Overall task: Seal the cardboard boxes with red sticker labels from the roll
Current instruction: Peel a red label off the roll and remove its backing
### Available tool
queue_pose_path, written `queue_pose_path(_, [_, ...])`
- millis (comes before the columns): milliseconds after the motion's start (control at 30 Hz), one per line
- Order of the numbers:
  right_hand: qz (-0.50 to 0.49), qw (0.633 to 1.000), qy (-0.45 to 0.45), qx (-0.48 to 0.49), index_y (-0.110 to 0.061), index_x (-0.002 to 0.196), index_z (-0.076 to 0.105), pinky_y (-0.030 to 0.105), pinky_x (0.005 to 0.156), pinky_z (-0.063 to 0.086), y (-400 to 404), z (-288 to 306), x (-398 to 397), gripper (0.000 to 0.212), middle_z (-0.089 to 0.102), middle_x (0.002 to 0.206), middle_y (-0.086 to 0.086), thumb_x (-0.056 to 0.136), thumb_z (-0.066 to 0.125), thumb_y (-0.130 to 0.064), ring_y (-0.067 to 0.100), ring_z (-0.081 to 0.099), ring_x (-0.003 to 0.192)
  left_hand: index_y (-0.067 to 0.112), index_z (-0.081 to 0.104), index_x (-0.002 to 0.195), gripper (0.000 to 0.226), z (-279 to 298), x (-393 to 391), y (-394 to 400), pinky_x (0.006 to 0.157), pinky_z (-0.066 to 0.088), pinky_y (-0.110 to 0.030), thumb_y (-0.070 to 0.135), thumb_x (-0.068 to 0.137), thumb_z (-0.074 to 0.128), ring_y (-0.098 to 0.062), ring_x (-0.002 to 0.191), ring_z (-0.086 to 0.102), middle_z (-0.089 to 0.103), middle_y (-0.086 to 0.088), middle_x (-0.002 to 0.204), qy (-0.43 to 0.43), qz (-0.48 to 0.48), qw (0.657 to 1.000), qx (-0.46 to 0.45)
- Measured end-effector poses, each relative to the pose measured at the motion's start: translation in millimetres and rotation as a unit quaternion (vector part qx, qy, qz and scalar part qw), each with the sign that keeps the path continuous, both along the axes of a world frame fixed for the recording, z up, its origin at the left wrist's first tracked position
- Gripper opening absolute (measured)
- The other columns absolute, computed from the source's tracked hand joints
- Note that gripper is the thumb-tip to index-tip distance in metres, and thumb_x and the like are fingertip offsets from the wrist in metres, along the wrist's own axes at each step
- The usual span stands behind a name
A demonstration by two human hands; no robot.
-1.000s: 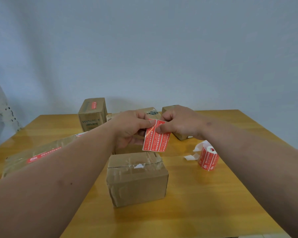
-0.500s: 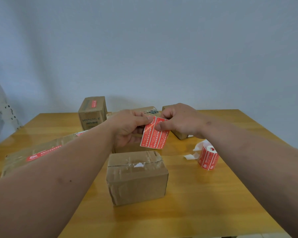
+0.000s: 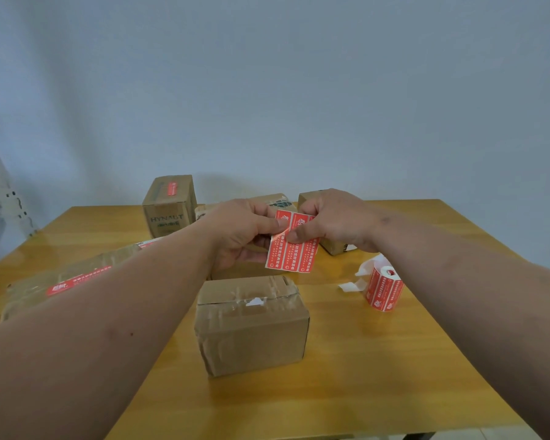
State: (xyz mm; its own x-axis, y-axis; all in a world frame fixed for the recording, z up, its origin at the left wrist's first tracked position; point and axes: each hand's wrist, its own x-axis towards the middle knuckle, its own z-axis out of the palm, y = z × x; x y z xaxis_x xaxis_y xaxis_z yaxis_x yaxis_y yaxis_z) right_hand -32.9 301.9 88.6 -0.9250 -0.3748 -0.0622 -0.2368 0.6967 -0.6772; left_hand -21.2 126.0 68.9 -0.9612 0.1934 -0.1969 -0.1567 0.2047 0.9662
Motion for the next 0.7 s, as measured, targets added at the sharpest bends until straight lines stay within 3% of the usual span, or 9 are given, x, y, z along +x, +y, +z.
queue_pose_path(133, [0.008,1.0,0.005,-0.005,-0.026,0.073,0.067,0.008,0.053,0.042,-1.5,0.0,-1.5,0.014,0.071,0.074,-0.012,0.079,0.079,-0.028,-0.002,0.066,0.066,0.011,0.065,0.084,0.009,-0.1,-0.4,-0.2,0.058,0.058,-0.031,0.017,0.091,0.065,-0.021,0.08,0.072,0.075,-0.012,0.09,-0.037,0.003,0.999,0.018])
queue_pose_path(267, [0.005,1.0,0.019,-0.005,-0.016,0.088,0.073,0.011,0.056,0.041,-1.3,-0.9,-2.1,0.016,0.072,0.081,-0.01,0.079,0.079,-0.028,0.0,0.065,0.071,0.008,0.065,0.095,0.007,-0.6,-0.2,0.2,0.056,0.057,-0.031,0.015,0.092,0.064,-0.021,0.08,0.071,0.074,-0.012,0.09,-0.057,0.008,0.997,0.046])
queue_pose_path(367, [0.005,1.0,0.028,-0.005,-0.014,0.094,0.073,0.01,0.057,0.042,-0.7,-1.6,-1.8,0.021,0.072,0.083,-0.009,0.08,0.078,-0.029,0.0,0.066,0.071,0.004,0.065,0.108,0.02,-0.2,0.3,0.8,0.057,0.057,-0.031,0.015,0.091,0.064,-0.021,0.08,0.072,0.074,-0.013,0.093,-0.057,0.013,0.997,0.055])
queue_pose_path(533, [0.006,0.999,0.039,-0.012,-0.024,0.08,0.07,0.004,0.052,0.04,0.8,-0.9,0.0,0.011,0.072,0.081,-0.011,0.079,0.079,-0.031,-0.003,0.065,0.067,0.001,0.062,0.119,0.033,1.9,1.4,1.7,0.057,0.058,-0.031,0.016,0.09,0.066,-0.021,0.081,0.072,0.074,-0.014,0.094,-0.048,0.024,0.997,0.054])
queue_pose_path(700, [0.011,0.999,0.05,-0.009,-0.028,0.077,0.069,0.016,0.067,0.044,2.7,1.4,0.4,0.011,0.074,0.084,-0.009,0.08,0.078,-0.032,0.002,0.067,0.076,0.006,0.065,0.115,0.031,5.1,2.3,-0.5,0.059,0.059,-0.031,0.024,0.09,0.066,-0.023,0.086,0.072,0.073,-0.017,0.104,-0.049,0.012,0.997,0.058])
